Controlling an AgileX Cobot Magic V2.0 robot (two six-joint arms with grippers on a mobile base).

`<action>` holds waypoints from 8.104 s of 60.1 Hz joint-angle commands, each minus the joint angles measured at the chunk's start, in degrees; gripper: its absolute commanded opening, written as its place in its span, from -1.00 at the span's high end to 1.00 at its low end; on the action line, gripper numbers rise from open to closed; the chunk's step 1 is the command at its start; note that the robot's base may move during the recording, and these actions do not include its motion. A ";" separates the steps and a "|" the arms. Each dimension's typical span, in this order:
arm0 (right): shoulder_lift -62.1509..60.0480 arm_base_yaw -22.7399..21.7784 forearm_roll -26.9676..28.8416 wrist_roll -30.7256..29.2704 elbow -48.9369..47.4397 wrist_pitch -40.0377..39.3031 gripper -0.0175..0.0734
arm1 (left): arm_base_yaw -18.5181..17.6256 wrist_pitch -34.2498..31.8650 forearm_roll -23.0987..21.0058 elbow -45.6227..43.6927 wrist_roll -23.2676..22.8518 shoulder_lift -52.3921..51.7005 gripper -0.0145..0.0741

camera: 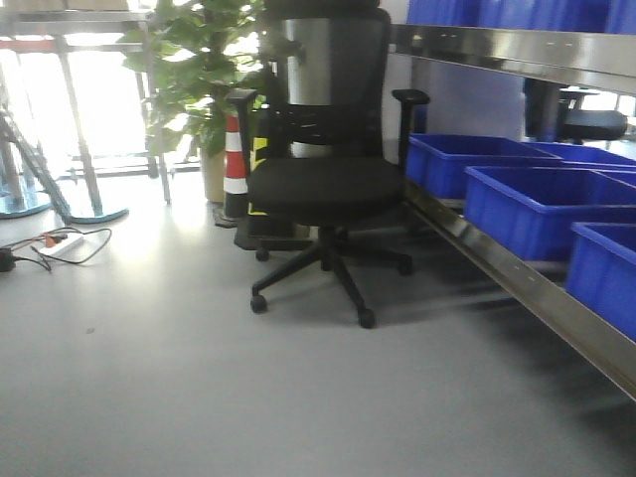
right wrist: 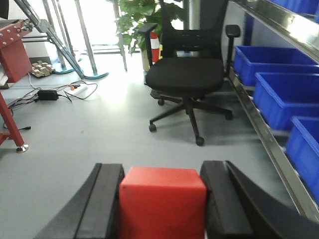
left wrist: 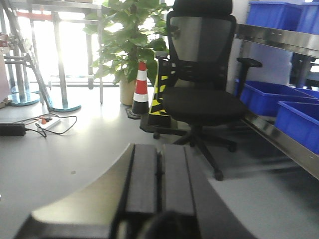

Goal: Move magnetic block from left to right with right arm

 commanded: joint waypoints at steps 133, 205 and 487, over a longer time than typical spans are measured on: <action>0.90 -0.26 -1.11 -0.48 -1.45 -5.25 0.40 | -0.32 -5.17 0.00 0.53 -0.47 -0.86 0.94; 0.90 -0.26 -1.11 -0.48 -1.45 -5.25 0.40 | 6.32 -5.17 0.00 0.53 -0.47 -0.86 0.93; 4.84 -13.14 15.72 -14.91 16.95 -36.95 0.49 | 6.32 -5.17 0.00 0.53 -0.47 -0.86 0.94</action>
